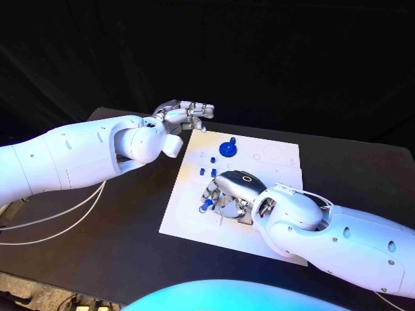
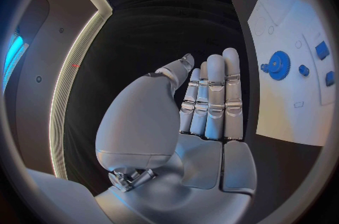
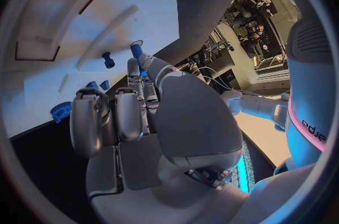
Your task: Assemble the parts on the task board
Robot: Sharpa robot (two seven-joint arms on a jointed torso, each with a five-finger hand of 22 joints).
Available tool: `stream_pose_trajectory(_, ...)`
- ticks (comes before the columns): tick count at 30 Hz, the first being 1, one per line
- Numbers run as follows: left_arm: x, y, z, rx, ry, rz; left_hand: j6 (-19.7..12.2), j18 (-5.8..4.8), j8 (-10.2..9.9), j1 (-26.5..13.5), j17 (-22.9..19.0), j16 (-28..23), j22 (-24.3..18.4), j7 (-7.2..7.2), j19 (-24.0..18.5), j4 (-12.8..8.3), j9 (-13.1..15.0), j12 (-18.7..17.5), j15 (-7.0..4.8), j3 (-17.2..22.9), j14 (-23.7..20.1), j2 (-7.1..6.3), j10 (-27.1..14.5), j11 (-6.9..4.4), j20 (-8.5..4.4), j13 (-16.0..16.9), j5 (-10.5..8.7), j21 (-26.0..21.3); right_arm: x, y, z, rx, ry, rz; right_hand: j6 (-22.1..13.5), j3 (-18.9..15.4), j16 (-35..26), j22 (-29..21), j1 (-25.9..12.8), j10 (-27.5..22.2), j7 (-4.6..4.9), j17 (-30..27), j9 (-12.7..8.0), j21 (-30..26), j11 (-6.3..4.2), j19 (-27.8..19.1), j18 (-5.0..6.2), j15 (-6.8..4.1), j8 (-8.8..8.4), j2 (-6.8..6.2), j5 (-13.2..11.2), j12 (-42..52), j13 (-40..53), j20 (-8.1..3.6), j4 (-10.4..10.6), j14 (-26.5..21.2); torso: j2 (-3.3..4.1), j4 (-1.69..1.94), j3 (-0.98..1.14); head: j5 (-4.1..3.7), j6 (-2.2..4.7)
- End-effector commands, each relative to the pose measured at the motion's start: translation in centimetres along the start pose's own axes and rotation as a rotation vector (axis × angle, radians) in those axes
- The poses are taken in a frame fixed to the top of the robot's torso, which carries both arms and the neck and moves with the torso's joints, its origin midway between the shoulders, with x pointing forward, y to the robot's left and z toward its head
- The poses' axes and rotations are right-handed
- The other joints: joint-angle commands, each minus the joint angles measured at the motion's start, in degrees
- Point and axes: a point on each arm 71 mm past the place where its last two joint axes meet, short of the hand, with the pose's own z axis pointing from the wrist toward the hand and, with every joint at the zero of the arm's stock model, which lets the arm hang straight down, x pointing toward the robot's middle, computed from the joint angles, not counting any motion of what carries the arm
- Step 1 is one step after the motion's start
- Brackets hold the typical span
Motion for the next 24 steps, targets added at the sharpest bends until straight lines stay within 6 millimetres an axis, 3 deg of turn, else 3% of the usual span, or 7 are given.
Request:
stream_pose_trajectory(1, 0.32, -0.16, 0.05, 0.010, 0.019, -0.006, -0.5, 0.73, 0.3, -0.4, -0.1, -0.3, -0.1, -0.09, 0.3, 0.1, -0.1, 0.0, 0.07, -0.3, -0.3, 0.39, -0.4, -0.08, 0.24, 0.0, -0.04, -0.2, 0.29, 0.10, -0.01, -0.007, 0.028, -0.017, 0.4, 0.4, 0.2, 11.0, -0.4, 0.0, 0.55, 0.0, 0.7, -0.3, -0.37, 1.3, -0.65, -0.08, 0.35, 0.06, 0.2, -0.4, 0.1, -0.20, 0.1, 1.8, 0.01, 0.02, -0.03, 0.02, -0.09)
stream_pose_trajectory(24, 0.41, -0.13, 0.10, 0.008, 0.022, -0.006, -0.6, 0.73, 0.4, -0.4, -0.1, -0.4, -0.1, -0.08, 0.3, 0.2, -0.1, 0.2, 0.09, -0.4, -0.4, 0.45, -0.5, -0.06, 0.27, 0.0, -0.04, -0.3, 1.15, 0.28, 0.43, -0.004, 0.043, -0.009, 0.4, 0.4, 0.1, 11.1, -0.6, 0.1, 0.53, 0.0, 0.7, -0.3, -0.38, 1.3, -0.65, -0.08, 0.37, 0.04, 0.2, -0.4, 0.1, -0.19, 0.1, 1.8, -0.05, -0.01, -0.01, 0.44, -0.67)
